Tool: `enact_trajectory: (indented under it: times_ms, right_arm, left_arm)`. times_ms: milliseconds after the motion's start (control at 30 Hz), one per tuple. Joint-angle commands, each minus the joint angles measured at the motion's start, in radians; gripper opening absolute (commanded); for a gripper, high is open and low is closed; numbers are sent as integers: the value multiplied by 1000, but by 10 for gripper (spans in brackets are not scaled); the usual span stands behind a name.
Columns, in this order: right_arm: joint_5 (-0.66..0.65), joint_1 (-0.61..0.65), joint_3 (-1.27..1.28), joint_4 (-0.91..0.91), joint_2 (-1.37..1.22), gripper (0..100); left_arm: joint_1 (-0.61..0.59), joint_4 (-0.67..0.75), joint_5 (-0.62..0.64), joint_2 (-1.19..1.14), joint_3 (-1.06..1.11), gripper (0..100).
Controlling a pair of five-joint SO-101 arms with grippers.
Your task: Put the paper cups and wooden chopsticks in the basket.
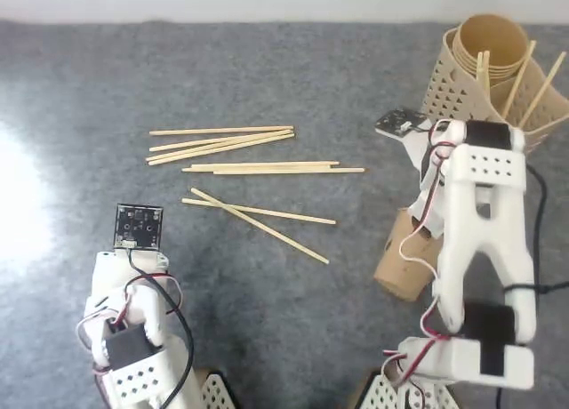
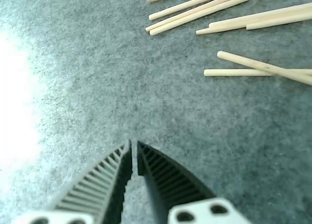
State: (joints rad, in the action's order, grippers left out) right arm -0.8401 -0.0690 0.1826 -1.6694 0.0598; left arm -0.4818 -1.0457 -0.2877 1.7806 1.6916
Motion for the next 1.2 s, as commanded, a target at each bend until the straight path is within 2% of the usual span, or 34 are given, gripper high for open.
enact_trajectory:
  times_ms: [0,133,300,467,667,900,1067,1167]
  right_arm:
    - [-17,-1,-49,5,-41,162]
    - [-25,7,-49,5,-61,162]
    - [-101,15,-43,-27,-65,153]
    - [-104,12,-41,-30,-65,2]
    - [-101,8,-80,-56,-28,8]
    - [-127,41,-288,-47,193,8]
    - [-169,101,-282,-36,245,8]
    - [-172,97,-209,54,255,8]
  left_arm:
    - [6,17,-11,8,-7,14]
    - [6,18,-11,8,-7,14]
    - [6,18,-11,8,-7,14]
    - [6,18,-11,8,-7,14]
    - [6,18,-11,8,-7,14]
    - [6,18,-11,8,-7,14]
    - [6,17,-11,8,-7,14]
    - [6,17,-11,8,-7,14]
